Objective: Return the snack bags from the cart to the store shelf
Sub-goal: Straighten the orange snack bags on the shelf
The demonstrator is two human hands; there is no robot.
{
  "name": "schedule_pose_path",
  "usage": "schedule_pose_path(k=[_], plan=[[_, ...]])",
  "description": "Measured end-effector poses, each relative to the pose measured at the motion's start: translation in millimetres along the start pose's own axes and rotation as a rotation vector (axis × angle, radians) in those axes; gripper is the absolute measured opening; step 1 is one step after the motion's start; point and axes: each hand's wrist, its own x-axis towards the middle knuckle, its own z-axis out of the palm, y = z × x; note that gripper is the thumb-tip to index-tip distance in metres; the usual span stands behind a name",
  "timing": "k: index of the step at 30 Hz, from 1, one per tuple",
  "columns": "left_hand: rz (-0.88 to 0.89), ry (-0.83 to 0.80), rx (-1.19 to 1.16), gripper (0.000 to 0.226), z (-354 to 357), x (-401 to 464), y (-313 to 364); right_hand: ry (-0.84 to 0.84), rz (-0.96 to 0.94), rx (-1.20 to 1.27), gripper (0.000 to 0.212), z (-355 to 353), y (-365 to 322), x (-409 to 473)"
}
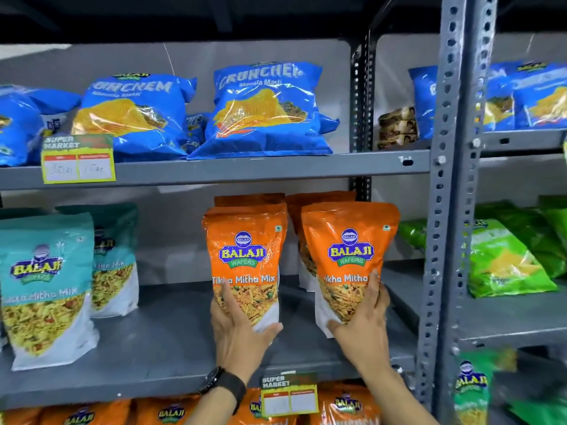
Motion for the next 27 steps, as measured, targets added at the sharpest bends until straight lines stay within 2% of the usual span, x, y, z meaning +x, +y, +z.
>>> schedule_pose_path(k=[7,14,27], plan=[[-0.117,0.106,0.100,0.151,13,-7,13,0.075,-0.036,-0.115,0.147,3,-15,-8],[-0.075,0.070,0.187,0.144,19,-6,10,0.049,-0.075,-0.157,0.135,9,-13,-5],[-0.085,0.097,0.219,0.142,20,-12,5,0.011,-0.107,-0.173,0.130,22,-18,-5]])
